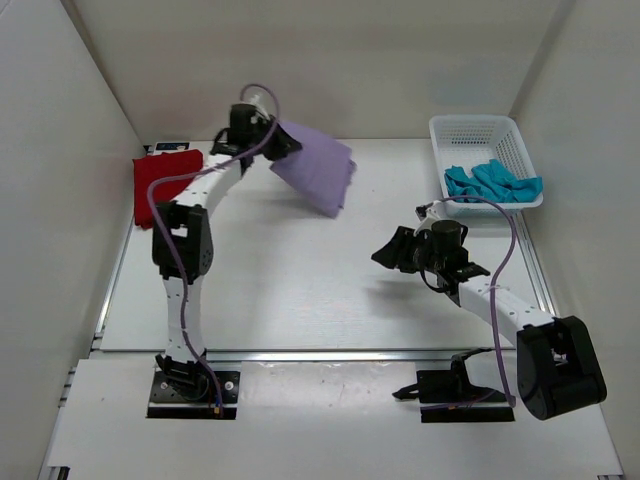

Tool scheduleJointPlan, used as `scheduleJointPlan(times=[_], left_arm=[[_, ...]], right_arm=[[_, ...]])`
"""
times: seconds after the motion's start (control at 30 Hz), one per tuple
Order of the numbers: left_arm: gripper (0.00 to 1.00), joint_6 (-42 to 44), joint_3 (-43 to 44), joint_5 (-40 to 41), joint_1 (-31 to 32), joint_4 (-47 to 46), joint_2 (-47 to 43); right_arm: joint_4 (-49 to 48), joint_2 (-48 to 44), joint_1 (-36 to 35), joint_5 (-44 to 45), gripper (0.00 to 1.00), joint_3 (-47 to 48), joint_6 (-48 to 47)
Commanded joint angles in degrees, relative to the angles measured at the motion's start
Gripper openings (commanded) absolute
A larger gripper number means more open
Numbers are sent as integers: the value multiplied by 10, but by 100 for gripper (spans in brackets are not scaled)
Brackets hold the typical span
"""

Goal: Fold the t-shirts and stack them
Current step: Put the neatly folded tshirt into the corner of the board with the left arm

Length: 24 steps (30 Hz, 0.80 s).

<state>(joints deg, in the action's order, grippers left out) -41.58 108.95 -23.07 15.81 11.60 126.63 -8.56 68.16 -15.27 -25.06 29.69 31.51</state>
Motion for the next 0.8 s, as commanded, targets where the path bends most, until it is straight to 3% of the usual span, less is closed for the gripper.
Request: scheduleJointPlan(times=[0.0, 0.17, 0.2, 0.23, 0.3, 0.47, 0.6, 0.67, 0.77], left_arm=[[0, 33, -3, 44, -96, 41, -87], [1, 20, -93, 104, -246, 16, -185], [11, 3, -145, 132, -270, 3, -202], [23, -23, -209, 154, -282, -11, -225], [98, -60, -302, 131, -327, -85, -252], [99, -98, -475, 132, -345, -147, -329], [99, -127, -558, 146, -329, -190, -408], [99, -140, -600, 149, -312, -206, -436], [98, -136, -642, 151, -247, -256, -472]], right_arm=[[-28, -11, 2, -12, 46, -6, -3], [-30, 5, -25, -27, 46, -19, -3], [-38, 7, -33, -28, 46, -24, 1], [-39, 9, -37, -27, 46, -27, 6], [-47, 11, -54, -28, 46, -36, 4], [-43, 9, -73, -17, 48, -32, 4], [-23, 2, -64, 6, 46, 2, 0], [-5, 4, -57, 20, 36, 32, -6], [54, 25, -33, 73, 0, 100, -38]])
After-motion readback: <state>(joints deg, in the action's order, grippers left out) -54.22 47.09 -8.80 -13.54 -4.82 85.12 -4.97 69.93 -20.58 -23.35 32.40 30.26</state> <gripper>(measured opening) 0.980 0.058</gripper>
